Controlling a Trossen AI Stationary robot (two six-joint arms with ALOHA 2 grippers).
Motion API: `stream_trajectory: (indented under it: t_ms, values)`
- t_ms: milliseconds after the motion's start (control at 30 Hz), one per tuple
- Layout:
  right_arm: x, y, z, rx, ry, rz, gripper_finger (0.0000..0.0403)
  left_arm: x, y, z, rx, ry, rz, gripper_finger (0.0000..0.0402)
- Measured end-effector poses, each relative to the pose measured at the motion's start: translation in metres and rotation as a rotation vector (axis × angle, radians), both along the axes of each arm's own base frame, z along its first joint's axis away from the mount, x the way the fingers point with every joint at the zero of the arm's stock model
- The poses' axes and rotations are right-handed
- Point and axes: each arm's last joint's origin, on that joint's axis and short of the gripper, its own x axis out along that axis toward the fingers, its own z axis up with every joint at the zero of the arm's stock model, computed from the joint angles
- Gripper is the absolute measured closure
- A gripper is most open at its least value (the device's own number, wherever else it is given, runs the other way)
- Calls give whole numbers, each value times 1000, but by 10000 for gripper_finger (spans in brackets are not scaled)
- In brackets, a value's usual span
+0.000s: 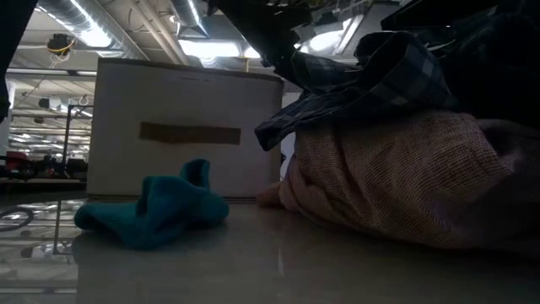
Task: Sort clothes
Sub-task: Put the dark blue polo shirt into the right laundry organizer, then put the blue polo shirt into the right laundry organizer
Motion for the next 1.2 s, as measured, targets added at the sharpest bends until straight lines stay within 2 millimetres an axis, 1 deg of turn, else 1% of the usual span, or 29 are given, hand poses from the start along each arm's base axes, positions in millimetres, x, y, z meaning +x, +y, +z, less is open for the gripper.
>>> stream_trajectory:
  t_ms: [167,300,433,567,767,867,933,1200]
  values:
    - [0,0,0,0,0,0,224,2,0,2,7,-24,-2,399]
    - [0,0,0,0,0,0,224,4,-2,9,27,-44,-15,400]
    - [0,0,0,0,0,0,224,6,-6,21,99,-76,-1,401]
    - [0,0,0,0,0,0,224,7,-5,33,120,-119,-2,401]
    - [0,0,0,-1,1,0,224,6,-3,33,88,-129,32,394]
    - [0,0,0,-1,1,0,224,4,-6,35,49,-141,60,381]
    - [0,0,0,-3,4,0,224,1,-9,35,34,-116,71,367]
    - [0,0,-1,-4,6,0,224,-6,-12,21,-71,-26,163,291]
